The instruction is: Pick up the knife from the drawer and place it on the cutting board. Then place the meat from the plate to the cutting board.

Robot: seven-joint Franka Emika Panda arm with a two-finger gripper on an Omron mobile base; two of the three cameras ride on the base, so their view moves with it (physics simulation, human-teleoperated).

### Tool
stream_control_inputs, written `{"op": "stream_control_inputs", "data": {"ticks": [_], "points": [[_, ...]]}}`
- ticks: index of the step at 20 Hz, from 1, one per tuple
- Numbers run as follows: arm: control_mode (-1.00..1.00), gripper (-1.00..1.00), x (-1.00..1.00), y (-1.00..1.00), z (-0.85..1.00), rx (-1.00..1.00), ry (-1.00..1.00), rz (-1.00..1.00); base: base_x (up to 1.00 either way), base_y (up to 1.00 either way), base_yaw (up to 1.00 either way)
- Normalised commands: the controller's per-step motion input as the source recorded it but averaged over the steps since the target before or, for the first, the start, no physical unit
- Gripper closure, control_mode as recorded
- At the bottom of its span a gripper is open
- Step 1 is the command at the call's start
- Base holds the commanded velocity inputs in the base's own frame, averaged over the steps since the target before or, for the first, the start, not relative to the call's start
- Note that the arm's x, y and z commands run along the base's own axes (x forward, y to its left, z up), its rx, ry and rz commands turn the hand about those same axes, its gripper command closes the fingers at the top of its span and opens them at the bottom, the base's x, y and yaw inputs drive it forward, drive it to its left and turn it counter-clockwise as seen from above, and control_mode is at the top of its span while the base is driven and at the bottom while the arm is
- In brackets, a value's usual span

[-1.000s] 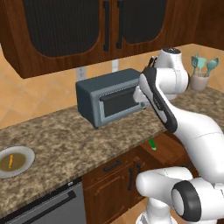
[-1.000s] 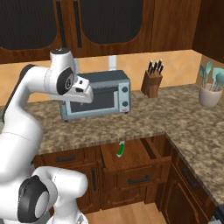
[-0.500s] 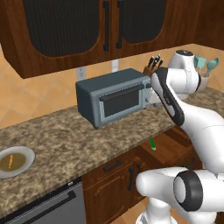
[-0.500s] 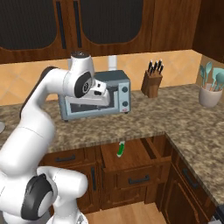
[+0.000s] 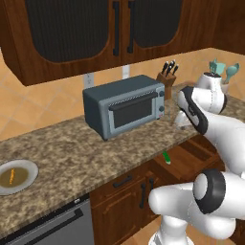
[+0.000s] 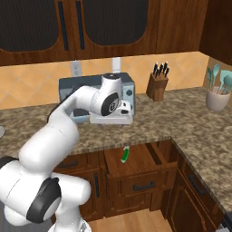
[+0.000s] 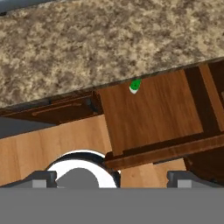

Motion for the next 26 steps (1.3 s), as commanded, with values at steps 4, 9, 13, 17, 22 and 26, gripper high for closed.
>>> {"op": "stream_control_inputs", "data": {"ticks": [4, 9, 13, 17, 22, 26], "points": [[-1.00, -1.00, 0.25, -0.35, -0.68, -0.04, 0.04, 0.08, 0.00, 0.00, 0.00], [-1.00, -1.00, 0.17, -0.15, -0.53, -0.01, 0.06, 0.07, 0.00, 0.00, 0.00], [-1.00, -1.00, 0.01, -0.18, -0.46, 0.00, 0.04, 0.03, 0.00, 0.00, 0.00], [-1.00, -1.00, 0.04, -0.17, -0.47, 0.00, 0.01, 0.02, 0.00, 0.00, 0.00], [-1.00, -1.00, 0.10, -0.30, -0.58, 0.00, 0.00, 0.00, 0.00, 0.00, 0.00], [-1.00, -1.00, 0.11, -0.26, -0.58, 0.00, 0.00, 0.00, 0.00, 0.00, 0.00]]}}
